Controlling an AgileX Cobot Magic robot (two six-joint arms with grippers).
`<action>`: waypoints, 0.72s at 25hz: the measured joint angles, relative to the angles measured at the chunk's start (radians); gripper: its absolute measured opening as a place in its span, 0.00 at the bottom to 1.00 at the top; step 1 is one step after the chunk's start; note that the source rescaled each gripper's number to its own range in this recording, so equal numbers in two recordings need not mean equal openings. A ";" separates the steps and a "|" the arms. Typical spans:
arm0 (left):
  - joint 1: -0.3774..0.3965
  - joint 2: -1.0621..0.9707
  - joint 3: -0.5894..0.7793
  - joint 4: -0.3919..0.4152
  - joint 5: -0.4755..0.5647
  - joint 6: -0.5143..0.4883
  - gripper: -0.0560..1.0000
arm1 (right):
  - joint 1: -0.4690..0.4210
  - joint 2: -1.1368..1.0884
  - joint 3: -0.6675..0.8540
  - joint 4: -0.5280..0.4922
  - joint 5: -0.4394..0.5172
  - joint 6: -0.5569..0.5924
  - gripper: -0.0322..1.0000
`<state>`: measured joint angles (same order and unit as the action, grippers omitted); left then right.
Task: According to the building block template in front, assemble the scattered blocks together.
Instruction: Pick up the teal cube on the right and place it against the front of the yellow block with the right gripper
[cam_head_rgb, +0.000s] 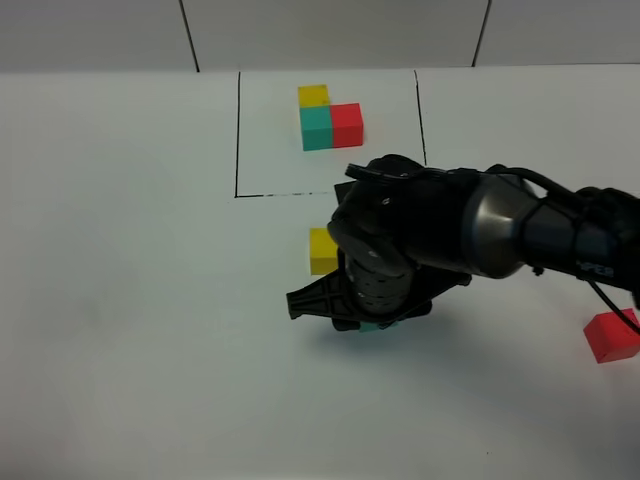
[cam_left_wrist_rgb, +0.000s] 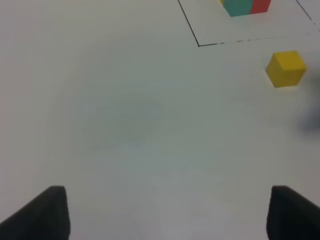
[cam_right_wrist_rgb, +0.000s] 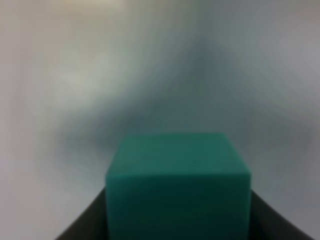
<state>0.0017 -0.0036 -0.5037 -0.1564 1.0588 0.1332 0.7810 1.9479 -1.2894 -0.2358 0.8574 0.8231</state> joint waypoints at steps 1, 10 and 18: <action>0.000 0.000 0.000 0.000 0.000 0.000 0.91 | 0.006 0.016 -0.019 0.009 -0.002 0.001 0.04; 0.000 0.000 0.000 0.000 0.000 0.000 0.91 | 0.014 0.140 -0.142 0.039 -0.023 0.006 0.04; 0.000 0.000 0.000 0.000 0.000 0.000 0.91 | 0.011 0.170 -0.155 0.042 -0.074 0.017 0.04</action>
<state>0.0017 -0.0036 -0.5037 -0.1564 1.0588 0.1332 0.7918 2.1183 -1.4449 -0.1936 0.7830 0.8402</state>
